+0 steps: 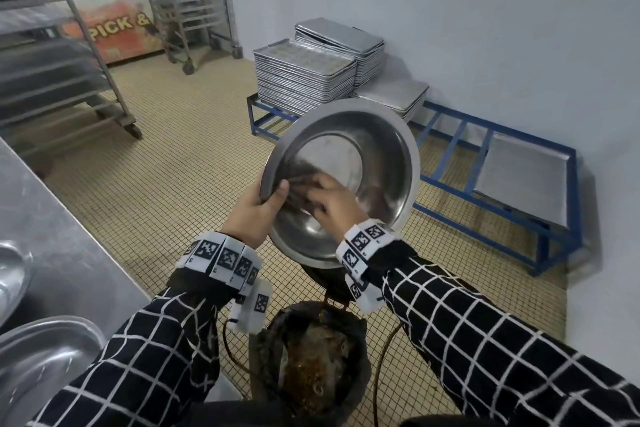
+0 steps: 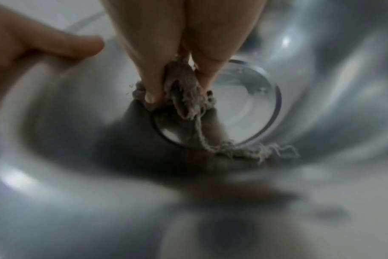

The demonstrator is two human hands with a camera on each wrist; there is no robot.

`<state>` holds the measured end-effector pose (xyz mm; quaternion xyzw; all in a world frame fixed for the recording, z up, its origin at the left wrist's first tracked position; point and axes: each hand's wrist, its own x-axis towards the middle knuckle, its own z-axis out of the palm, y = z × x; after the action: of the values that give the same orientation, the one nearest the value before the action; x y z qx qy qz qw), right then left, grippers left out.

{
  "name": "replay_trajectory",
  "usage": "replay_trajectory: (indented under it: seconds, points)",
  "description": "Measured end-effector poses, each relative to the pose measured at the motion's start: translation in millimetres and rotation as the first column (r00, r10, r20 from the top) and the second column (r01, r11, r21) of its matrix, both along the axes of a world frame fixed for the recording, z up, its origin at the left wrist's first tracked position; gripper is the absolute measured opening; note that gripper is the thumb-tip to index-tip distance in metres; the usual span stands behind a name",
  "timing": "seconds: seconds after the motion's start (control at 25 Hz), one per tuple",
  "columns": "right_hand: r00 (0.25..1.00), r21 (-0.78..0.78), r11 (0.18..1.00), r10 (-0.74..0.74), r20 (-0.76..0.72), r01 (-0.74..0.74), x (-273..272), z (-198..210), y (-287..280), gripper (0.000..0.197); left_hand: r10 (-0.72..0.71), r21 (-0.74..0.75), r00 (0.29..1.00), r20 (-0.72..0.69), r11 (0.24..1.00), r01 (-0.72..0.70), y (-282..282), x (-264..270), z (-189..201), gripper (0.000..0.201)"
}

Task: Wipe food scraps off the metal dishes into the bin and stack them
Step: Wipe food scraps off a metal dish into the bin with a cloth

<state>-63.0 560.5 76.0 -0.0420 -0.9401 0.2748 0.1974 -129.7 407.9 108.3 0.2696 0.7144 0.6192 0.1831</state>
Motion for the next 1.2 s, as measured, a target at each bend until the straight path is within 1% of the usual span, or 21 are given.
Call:
replay_trajectory:
  seconds: [0.08, 0.12, 0.16, 0.2, 0.24, 0.28, 0.32, 0.36, 0.4, 0.44, 0.52, 0.56, 0.68, 0.72, 0.8, 0.88, 1.0, 1.04, 1.12, 1.16, 1.2]
  points:
    - [0.993, 0.073, 0.994, 0.076, 0.091, -0.082, 8.8, -7.4, 4.0, 0.024, 0.017, -0.002, 1.0, 0.0, 1.0, -0.017, -0.2, -4.9, 0.3, 0.026]
    - [0.985, 0.065, 0.994, 0.074, 0.155, -0.085, 14.2, -9.2, 10.7, 0.023, 0.031, -0.002, 1.0, 0.002, 1.0, -0.031, 0.6, -7.4, 0.2, 0.03]
    - [0.98, -0.016, 0.998, 0.06, 0.19, -0.058, 21.0, -7.7, 16.3, 0.023, 0.044, 0.002, 0.999, 0.009, 0.999, -0.044, 2.0, -10.2, -1.8, 0.034]
    - [0.986, -0.081, 0.997, 0.023, 0.165, -0.01, 26.5, -6.2, 25.0, 0.023, 0.05, 0.004, 0.999, 0.022, 0.999, -0.05, 3.6, -11.3, -1.9, 0.036]
    - [0.993, -0.113, 0.992, -0.051, 0.104, 0.063, 29.4, -3.8, 36.9, 0.025, 0.053, -0.001, 0.998, 0.029, 0.999, -0.053, 5.7, -12.1, -1.5, 0.036]
    - [0.986, -0.089, 0.983, -0.156, 0.062, 0.161, 30.3, 1.4, 47.5, 0.03, 0.055, -0.009, 0.998, 0.041, 0.998, -0.055, 7.5, -12.4, -0.3, 0.036]
    - [0.964, -0.086, 0.96, -0.264, 0.033, 0.266, 30.9, 6.7, 58.5, 0.034, 0.055, -0.017, 0.997, 0.05, 0.998, -0.054, 9.4, -12.8, 0.5, 0.036]
    - [0.942, -0.118, 0.935, -0.336, 0.001, 0.333, 31.2, 12.5, 66.1, 0.036, 0.051, -0.024, 0.997, 0.062, 0.998, -0.049, 10.6, -12.4, 1.4, 0.032]
    - [0.934, -0.197, 0.917, -0.356, -0.021, 0.346, 29.7, 16.4, 71.1, 0.037, 0.042, -0.023, 0.997, 0.067, 0.999, -0.041, 11.6, -11.1, 2.3, 0.026]
    - [0.935, -0.189, 0.919, -0.355, -0.013, 0.347, 29.4, 17.0, 72.2, 0.038, 0.032, -0.02, 0.996, 0.081, 0.999, -0.03, 12.7, -8.3, 3.6, 0.018]
    - [0.944, 0.044, 0.945, -0.325, 0.06, 0.323, 31.3, 8.3, 65.3, 0.043, 0.016, 0.025, 0.995, 0.096, 1.0, -0.018, 16.9, -0.5, 5.0, 0.013]
    - [0.95, 0.115, 0.949, -0.303, 0.081, 0.293, 32.4, -0.8, 59.7, 0.044, 0.021, 0.049, 0.996, 0.087, 0.998, -0.026, 19.4, 2.9, 4.7, 0.016]
    - [0.973, 0.079, 0.974, -0.219, 0.078, 0.213, 33.2, -20.3, 33.0, 0.038, 0.085, 0.078, 0.995, 0.057, 0.993, -0.089, 23.9, 7.2, 1.0, 0.028]
    - [0.98, 0.078, 0.982, -0.179, 0.085, 0.173, 33.1, -23.5, 24.3, 0.035, 0.107, 0.086, 0.993, 0.057, 0.99, -0.112, 24.4, 6.7, -0.5, 0.031]
    - [0.994, 0.064, 0.994, -0.093, 0.051, 0.09, 38.2, -25.9, 9.1, 0.03, 0.148, 0.111, 0.987, 0.062, 0.982, -0.154, 25.0, 4.2, -4.0, 0.038]
    - [0.997, 0.038, 0.996, -0.081, 0.003, 0.08, 45.3, -25.5, -3.6, 0.032, 0.18, 0.122, 0.982, 0.064, 0.975, -0.187, 25.4, 0.3, -7.1, 0.043]
    - [0.985, 0.148, 0.981, -0.109, -0.133, 0.128, 49.4, -26.0, -28.4, 0.038, 0.216, 0.147, 0.972, 0.092, 0.963, -0.227, 28.1, -1.8, -6.9, 0.044]
    - [0.981, 0.141, 0.982, -0.104, -0.165, 0.127, 46.5, -25.3, -34.7, 0.041, 0.221, 0.16, 0.97, 0.104, 0.959, -0.236, 28.8, -0.7, -4.9, 0.043]
    - [0.989, -0.005, 0.999, -0.054, -0.136, 0.054, 38.2, -16.3, -40.2, 0.047, 0.212, 0.159, 0.971, 0.112, 0.961, -0.228, 29.3, 2.9, -0.2, 0.04]
    - [0.996, -0.089, 0.996, -0.03, -0.084, 0.022, 34.7, -10.5, -39.2, 0.049, 0.197, 0.149, 0.975, 0.106, 0.966, -0.212, 29.1, 5.3, 2.2, 0.039]
    - [1.0, -0.124, 0.992, -0.015, -0.023, 0.012, 31.7, -6.0, -35.0, 0.05, 0.179, 0.142, 0.979, 0.096, 0.971, -0.191, 28.3, 7.7, 4.5, 0.039]
